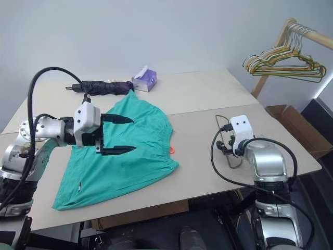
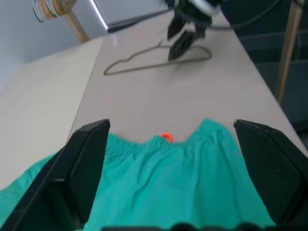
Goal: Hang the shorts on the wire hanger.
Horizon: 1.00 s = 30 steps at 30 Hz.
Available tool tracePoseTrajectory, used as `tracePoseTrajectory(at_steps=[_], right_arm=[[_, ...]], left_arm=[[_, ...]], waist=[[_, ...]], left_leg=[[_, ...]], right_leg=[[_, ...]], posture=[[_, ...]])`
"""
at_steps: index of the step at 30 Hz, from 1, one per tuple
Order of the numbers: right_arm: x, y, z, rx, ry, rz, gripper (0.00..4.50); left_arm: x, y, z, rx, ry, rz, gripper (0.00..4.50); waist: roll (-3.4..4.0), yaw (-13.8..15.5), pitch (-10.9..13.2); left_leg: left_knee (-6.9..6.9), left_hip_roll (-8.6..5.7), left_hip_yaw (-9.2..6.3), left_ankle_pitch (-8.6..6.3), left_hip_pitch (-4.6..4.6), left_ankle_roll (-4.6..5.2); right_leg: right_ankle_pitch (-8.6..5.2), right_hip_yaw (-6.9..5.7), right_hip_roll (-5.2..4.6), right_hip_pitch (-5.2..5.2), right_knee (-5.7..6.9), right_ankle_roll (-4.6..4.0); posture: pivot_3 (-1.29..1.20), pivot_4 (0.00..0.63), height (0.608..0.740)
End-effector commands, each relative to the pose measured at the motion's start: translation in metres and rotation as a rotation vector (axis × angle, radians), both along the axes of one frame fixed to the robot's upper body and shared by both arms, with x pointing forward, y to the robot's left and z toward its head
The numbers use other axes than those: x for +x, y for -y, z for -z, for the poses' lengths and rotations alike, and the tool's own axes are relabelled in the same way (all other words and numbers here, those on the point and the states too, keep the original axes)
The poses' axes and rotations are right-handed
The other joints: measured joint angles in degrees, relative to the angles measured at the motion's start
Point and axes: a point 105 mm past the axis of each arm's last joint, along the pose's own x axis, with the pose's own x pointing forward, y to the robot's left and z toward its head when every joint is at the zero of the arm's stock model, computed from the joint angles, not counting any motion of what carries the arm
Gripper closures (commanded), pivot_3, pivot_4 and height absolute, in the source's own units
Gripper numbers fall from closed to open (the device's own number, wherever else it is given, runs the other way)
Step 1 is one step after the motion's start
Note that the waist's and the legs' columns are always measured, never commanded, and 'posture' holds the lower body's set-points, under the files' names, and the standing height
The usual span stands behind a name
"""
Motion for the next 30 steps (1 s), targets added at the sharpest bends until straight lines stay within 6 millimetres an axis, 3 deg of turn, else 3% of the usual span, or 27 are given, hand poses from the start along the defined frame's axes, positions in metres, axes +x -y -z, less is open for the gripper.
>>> tracePoseTrajectory(at_steps=[1,6,9,20,24,27,30], right_arm=[[0.010,0.005,-0.003,0.015,0.014,0.025,0.00],[0.000,-0.004,0.024,0.014,-0.104,-0.041,0.00],[-0.003,-0.006,0.028,0.020,-0.116,-0.056,0.60],[-0.004,-0.014,0.036,0.053,-0.128,-0.038,4.46],[0.001,-0.015,0.026,0.004,-0.077,-0.051,4.49],[0.005,-0.017,0.012,-0.034,-0.019,-0.055,4.49],[0.013,-0.026,-0.017,-0.037,0.112,-0.075,4.49]], left_arm=[[-0.006,0.003,-0.016,-0.059,0.036,0.016,0.05],[-0.009,0.000,-0.015,-0.090,0.014,-0.002,0.05],[-0.009,-0.003,-0.010,-0.067,0.005,-0.017,0.00],[-0.004,-0.003,-0.010,-0.055,0.018,-0.053,0.00],[0.009,-0.005,-0.009,-0.062,-0.015,-0.138,0.00],[0.036,-0.015,-0.006,-0.085,-0.075,-0.338,0.00],[0.054,-0.018,-0.015,-0.299,-0.210,-0.440,0.00]], waist=[[0.01,0.1,0.0],[0.01,0.2,0.0],[0.00,0.2,0.0],[-0.20,0.8,-0.1],[-0.22,0.9,-0.2],[-0.22,1.0,-0.2],[-0.18,1.2,-0.1]], left_leg=[[0.00,0.00,0.00,0.00,-0.01,0.00],[0.00,-0.01,-0.02,0.00,0.02,0.00],[0.00,-0.01,-0.03,0.00,0.10,0.00],[0.00,-0.01,-0.02,0.00,0.14,0.00],[-0.01,0.00,-0.01,0.00,0.14,0.00],[0.00,-0.01,-0.02,0.00,0.14,0.00],[0.00,-0.02,-0.02,0.00,0.11,0.00]], right_leg=[[0.00,0.00,0.00,-0.01,0.00,0.00],[0.00,0.00,0.00,0.02,0.01,0.00],[0.00,0.00,0.01,0.08,0.03,0.00],[0.00,0.00,0.01,0.11,0.01,0.00],[0.00,0.01,0.02,0.11,0.02,0.00],[0.00,0.01,0.02,0.11,0.02,0.00],[0.00,0.01,0.01,0.06,0.02,0.01]], posture=[[-0.04,0.000,0.740],[-0.02,0.000,0.740],[-0.01,0.000,0.740],[-0.01,0.000,0.740],[-0.02,0.000,0.740],[-0.02,0.000,0.740],[-0.02,0.000,0.740]])
